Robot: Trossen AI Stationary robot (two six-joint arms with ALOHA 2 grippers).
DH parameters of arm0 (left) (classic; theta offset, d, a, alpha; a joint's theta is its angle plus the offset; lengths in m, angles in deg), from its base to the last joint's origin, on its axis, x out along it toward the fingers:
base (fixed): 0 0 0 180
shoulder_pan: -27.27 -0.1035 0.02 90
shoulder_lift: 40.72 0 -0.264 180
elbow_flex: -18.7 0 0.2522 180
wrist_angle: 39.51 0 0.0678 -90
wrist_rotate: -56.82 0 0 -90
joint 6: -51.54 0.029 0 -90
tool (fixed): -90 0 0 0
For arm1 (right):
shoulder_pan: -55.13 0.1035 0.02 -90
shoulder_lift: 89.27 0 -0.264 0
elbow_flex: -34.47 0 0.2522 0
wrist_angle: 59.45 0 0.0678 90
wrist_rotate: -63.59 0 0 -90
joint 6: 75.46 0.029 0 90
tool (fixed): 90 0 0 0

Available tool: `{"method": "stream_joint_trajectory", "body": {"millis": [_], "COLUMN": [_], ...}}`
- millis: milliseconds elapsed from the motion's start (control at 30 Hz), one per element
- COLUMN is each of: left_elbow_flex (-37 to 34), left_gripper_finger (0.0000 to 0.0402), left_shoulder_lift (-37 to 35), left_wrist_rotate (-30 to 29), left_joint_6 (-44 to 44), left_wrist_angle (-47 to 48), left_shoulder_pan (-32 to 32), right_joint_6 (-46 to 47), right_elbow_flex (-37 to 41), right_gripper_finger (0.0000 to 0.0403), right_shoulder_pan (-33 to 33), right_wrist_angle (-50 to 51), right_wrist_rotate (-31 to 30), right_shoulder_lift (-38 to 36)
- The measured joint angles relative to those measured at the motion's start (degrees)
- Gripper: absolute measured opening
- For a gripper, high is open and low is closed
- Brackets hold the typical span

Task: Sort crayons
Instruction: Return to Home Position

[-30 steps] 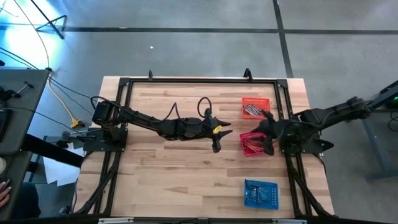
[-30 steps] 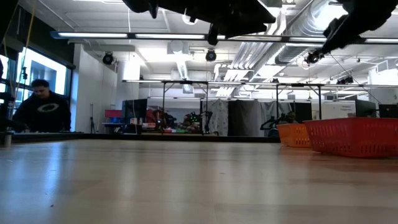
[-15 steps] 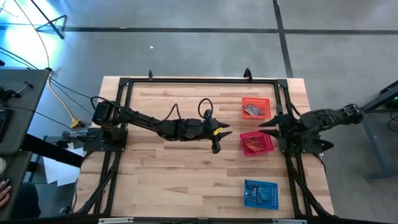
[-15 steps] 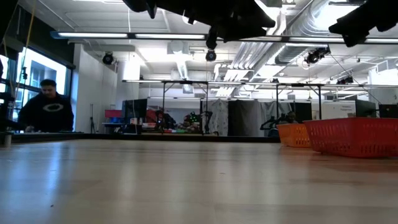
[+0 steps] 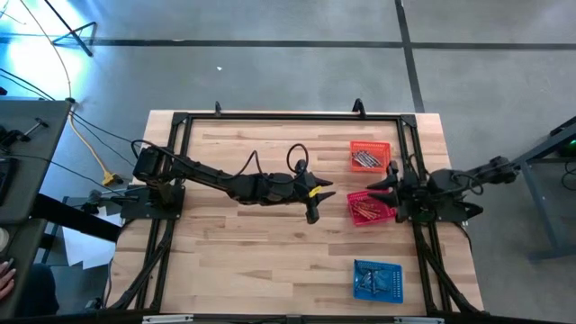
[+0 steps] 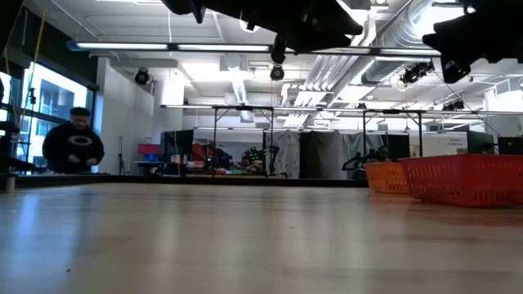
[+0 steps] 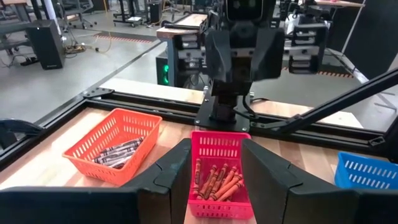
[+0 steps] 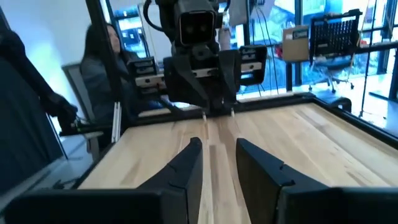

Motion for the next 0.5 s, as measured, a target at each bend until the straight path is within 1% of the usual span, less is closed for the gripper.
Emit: {"method": "stream_joint_trajectory", "body": {"millis": [133, 233, 500], "left_elbow_flex": [0.0, 0.0, 0.0], "left_gripper_finger": [0.0127, 0.0127, 0.0127], "left_shoulder_lift": [0.0, 0.0, 0.0], "left_wrist_rotate": [0.0, 0.0, 0.0], "left_joint_6": [0.0, 0.0, 0.1], "left_wrist_angle": [0.0, 0.0, 0.4], "left_shoulder_pan": [0.0, 0.0, 0.0], "right_joint_6": [0.0, 0.0, 0.0], "right_elbow_flex": [4.3, 6.0, 7.8], "right_gripper_finger": [0.0092, 0.0092, 0.0092], "right_shoulder_pan": [0.0, 0.0, 0.0], "right_wrist_angle": [-6.7, -9.9, -10.7], "right_wrist_rotate": [0.0, 0.0, 0.1], "right_shoulder_lift": [0.0, 0.0, 0.0]}}
